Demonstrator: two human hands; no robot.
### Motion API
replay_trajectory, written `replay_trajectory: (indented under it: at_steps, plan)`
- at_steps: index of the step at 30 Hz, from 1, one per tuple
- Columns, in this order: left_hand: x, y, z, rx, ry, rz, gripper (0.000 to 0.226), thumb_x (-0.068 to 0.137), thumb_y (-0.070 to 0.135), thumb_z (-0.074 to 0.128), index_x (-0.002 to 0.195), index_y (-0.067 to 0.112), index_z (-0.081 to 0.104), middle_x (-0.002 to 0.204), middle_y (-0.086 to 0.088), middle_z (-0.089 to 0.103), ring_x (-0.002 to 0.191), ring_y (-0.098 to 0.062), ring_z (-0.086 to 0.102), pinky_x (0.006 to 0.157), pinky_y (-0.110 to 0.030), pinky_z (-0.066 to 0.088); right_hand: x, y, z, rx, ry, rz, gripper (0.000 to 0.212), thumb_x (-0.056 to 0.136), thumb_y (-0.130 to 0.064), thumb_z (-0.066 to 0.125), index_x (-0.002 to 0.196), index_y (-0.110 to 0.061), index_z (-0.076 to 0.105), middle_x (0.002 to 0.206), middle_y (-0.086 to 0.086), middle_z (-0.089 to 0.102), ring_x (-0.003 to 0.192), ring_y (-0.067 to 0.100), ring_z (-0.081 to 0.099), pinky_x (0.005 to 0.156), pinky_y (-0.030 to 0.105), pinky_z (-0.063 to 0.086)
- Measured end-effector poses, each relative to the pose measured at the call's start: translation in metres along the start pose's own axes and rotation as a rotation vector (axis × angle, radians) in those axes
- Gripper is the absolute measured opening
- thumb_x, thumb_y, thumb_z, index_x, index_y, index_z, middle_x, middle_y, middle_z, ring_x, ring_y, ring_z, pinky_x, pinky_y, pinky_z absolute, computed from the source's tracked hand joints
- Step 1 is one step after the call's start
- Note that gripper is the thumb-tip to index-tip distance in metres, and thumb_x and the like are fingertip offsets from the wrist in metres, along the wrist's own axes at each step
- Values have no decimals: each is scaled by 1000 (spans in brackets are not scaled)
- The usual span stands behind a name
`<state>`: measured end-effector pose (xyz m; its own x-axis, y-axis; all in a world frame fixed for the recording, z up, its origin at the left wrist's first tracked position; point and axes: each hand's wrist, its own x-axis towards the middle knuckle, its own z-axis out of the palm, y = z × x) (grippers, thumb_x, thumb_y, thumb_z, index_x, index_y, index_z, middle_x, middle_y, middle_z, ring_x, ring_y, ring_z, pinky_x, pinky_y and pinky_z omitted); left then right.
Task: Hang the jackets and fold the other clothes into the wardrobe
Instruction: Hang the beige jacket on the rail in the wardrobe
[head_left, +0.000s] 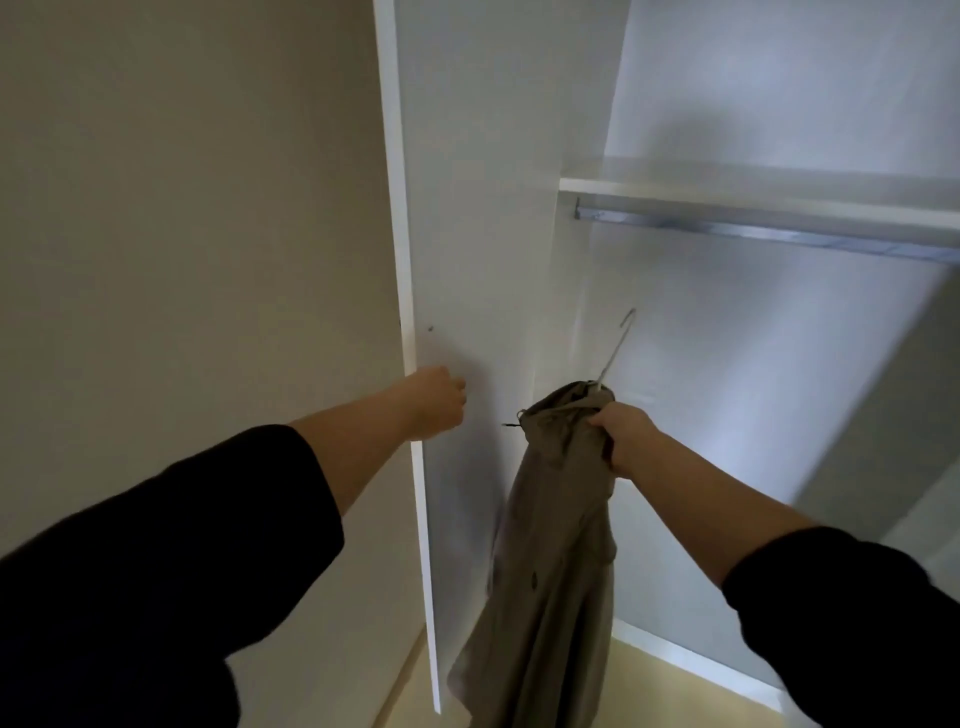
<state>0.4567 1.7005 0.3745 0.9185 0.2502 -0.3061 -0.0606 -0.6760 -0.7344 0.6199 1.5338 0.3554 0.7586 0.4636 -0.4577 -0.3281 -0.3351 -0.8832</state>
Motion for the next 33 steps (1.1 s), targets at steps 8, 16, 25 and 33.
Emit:
replay_trajectory:
  at_steps: [8,16,25,33]
  plan:
    - [38,8,-47,-1439,8,-1,48,96,53,41,93,12,67,89,-1,68,82,-16,65,83,-29,49,3,-2,-1,198,-6,48,26,89,3,50,114,1,53,95,18,57,87,27,58,81,38,54]
    - [113,30,-88,-1491,-80,199,17,90,27,62,88,11,63,79,-6,68,62,-11,68,51,-18,52,41,-7,-38,190,38,26,22,87,-3,58,110,0,59,95,16,62,84,27,59,84,39,52]
    - [215,43,-109,-1688,18,-14,28,98,28,44,87,7,58,76,-7,54,64,-18,54,53,-22,47,132,-42,-95,143,5,-4,21,91,-10,54,70,-14,53,64,2,51,55,14,49,58,27,39]
    - [309,25,-125,-1564,230,-207,42,101,23,38,60,13,42,63,0,43,56,-8,38,50,-16,30,223,-92,-119,54,-37,-28,15,93,-17,54,79,-14,59,75,2,63,72,14,60,75,30,43]
